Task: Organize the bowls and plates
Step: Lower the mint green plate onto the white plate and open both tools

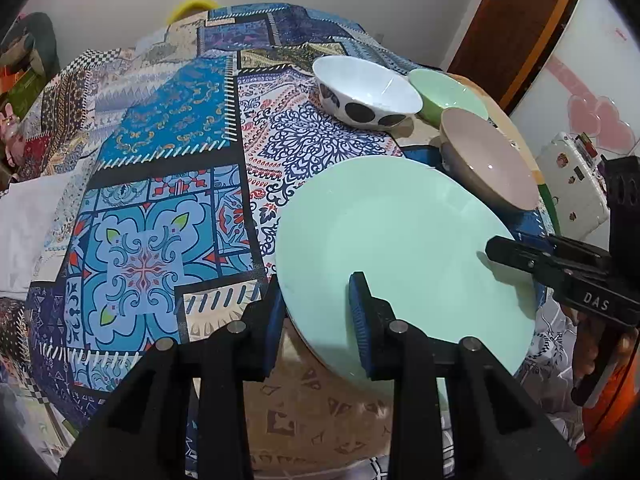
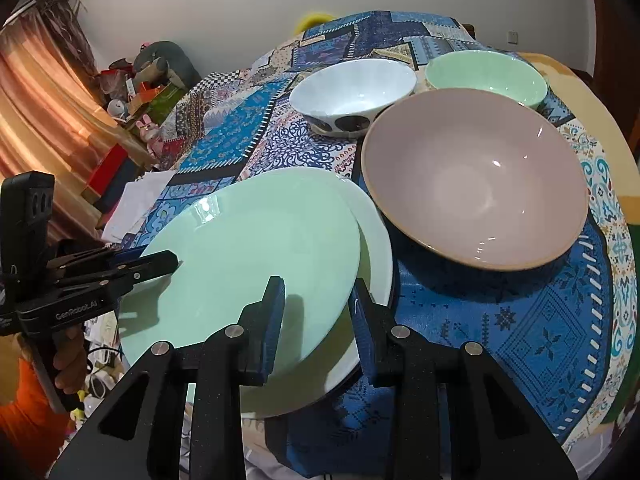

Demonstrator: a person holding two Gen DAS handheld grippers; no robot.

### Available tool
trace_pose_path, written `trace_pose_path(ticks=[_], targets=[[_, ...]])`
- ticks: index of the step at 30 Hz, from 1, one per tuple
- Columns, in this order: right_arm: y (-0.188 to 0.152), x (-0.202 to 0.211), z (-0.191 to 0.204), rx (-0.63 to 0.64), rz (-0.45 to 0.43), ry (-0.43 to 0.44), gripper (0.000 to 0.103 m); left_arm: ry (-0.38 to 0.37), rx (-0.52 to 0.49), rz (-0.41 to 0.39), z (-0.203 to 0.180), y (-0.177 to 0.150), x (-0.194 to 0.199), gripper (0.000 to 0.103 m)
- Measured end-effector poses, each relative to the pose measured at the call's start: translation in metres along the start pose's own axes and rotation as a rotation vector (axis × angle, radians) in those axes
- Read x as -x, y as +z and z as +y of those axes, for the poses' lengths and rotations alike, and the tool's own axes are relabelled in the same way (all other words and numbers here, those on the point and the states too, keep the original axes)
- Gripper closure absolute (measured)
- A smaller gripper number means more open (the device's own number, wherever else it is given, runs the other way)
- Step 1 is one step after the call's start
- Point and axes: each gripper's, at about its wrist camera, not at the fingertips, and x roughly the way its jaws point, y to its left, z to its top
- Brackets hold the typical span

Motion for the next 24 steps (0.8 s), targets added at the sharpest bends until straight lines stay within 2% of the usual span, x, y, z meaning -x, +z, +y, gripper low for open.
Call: trace_pose_path(ticks=[18,21,24], targets=[[0.004,-0.006,-0.007,-0.037,0.007,0.027,0.072,0.035,-0.007,0.01,0.004,0.01,-0.016,0.072],[0.003,-0.003,-0.009,-0.038,-0.003,0.03,0.072,0.032,0.008,0.052,0.007,0.01,-0.026,0.072],[0.001,-0.001,-0.01,-0.032,-0.004,0.029,0.072,0.031,-0.002,0.035,0.007,0.01,-0.024,0.072]])
